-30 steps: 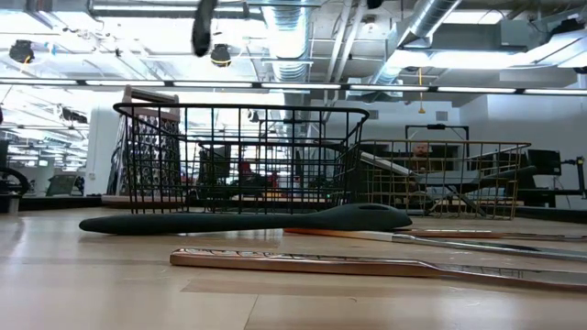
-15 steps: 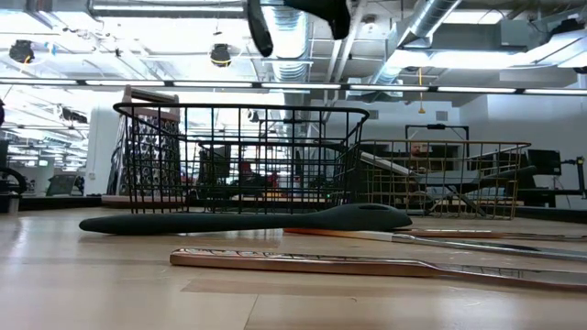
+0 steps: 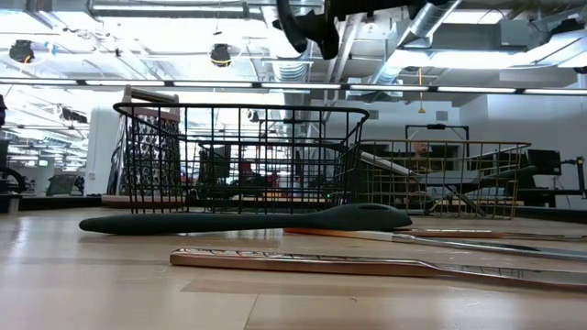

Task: Pick & Place Kitchen Items
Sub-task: Put the serving spoon into the top left wire basket

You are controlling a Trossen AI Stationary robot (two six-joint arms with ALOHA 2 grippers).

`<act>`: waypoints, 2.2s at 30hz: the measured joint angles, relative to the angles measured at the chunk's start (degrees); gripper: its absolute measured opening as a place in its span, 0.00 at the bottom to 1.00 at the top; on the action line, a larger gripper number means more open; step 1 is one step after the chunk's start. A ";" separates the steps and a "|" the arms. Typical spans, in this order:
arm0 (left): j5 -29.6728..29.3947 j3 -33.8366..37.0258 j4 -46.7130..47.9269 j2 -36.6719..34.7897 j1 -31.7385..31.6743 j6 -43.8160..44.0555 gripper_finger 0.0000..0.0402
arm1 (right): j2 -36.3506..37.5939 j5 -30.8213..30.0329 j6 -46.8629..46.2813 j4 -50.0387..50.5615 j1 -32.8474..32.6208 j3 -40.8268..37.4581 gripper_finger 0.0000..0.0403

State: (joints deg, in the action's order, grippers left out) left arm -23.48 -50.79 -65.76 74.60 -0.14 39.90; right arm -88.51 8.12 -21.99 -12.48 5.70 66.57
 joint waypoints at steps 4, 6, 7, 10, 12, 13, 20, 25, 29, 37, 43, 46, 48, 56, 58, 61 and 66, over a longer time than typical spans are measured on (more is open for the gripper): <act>0.02 -0.45 0.13 0.32 0.00 0.00 0.02 | 0.38 -0.10 1.80 0.22 0.10 0.00 0.67; 0.02 -0.45 0.02 0.30 0.00 0.00 0.02 | 0.65 -0.24 2.60 -0.29 0.10 0.03 0.60; 0.01 -0.45 0.05 0.30 0.00 0.00 0.02 | 0.70 -0.24 2.73 -0.21 0.10 0.04 0.55; -0.02 -0.45 0.13 0.30 0.00 -0.02 0.02 | 0.63 0.10 2.97 0.03 0.14 0.04 0.36; -0.14 -0.45 0.17 0.30 -0.02 0.25 0.02 | 0.63 1.65 3.94 -0.20 0.39 0.04 0.22; -0.24 -0.45 0.26 0.30 -0.02 1.11 0.02 | 0.51 2.88 4.41 -0.28 0.45 0.04 0.17; -0.09 -0.45 0.37 0.32 -0.04 1.62 0.02 | 0.16 4.48 3.49 -1.43 0.82 0.07 0.16; 0.75 -0.59 -0.38 0.24 -0.07 1.08 0.08 | 1.21 4.55 1.85 -2.28 0.58 0.86 0.16; 3.28 -0.82 -1.50 -0.12 -0.11 1.14 0.18 | 3.77 4.65 1.56 -1.29 0.61 3.29 0.12; 5.71 -0.55 1.99 0.05 0.04 0.63 0.41 | 9.99 2.48 2.39 -1.84 2.09 5.65 0.11; 6.53 -0.41 7.24 -0.18 0.04 -1.99 0.50 | 15.04 3.36 2.56 -2.69 1.90 5.57 0.11; 7.05 -0.43 8.92 -1.19 0.04 -4.46 0.50 | 17.95 -0.07 4.06 3.84 1.87 5.70 0.11; 7.52 -0.47 13.07 -2.04 0.00 -6.08 0.50 | 19.54 -3.09 4.73 11.26 1.85 5.57 0.11; 5.98 -0.45 36.35 -10.55 0.02 -16.08 0.48 | 23.77 -13.76 4.82 38.09 2.04 5.52 0.11; 5.09 -0.45 40.43 -12.98 0.02 -18.00 0.47 | 23.07 -15.11 4.84 41.70 2.47 5.49 0.11; 3.25 -0.45 44.33 -16.50 0.02 -20.58 0.47 | 20.44 -15.34 4.17 45.24 3.31 5.49 0.11; 0.59 -0.45 46.71 -20.38 0.02 -23.42 0.47 | 14.43 -8.30 2.97 46.42 4.92 5.49 0.11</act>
State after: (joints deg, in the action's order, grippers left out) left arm -22.89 -51.24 -19.05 54.21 -0.12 16.48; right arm -74.08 -0.18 -19.02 33.93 10.62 72.05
